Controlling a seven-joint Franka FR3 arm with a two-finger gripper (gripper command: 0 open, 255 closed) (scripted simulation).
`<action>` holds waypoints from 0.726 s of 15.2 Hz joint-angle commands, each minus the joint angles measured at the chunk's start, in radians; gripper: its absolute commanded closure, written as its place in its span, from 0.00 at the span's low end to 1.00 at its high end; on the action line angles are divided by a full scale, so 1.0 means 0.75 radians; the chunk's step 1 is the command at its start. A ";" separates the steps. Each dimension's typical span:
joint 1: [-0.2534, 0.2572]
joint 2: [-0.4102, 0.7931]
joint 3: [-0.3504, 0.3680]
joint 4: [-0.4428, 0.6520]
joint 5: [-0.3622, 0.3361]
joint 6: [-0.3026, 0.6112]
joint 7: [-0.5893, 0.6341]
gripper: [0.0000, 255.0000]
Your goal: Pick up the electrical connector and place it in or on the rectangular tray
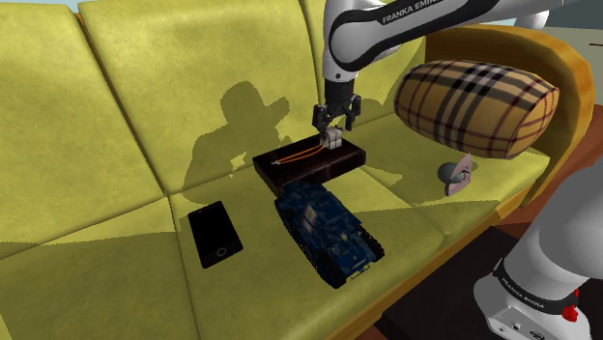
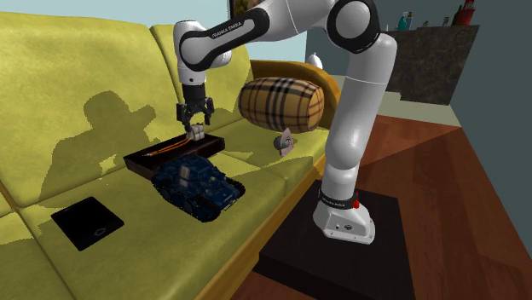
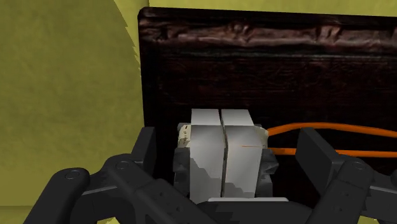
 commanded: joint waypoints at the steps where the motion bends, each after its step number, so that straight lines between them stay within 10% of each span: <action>1: 0.000 -0.016 -0.001 0.053 0.002 -0.069 -0.001 0.00; 11: -0.001 -0.027 -0.003 0.121 0.003 -0.148 -0.001 0.00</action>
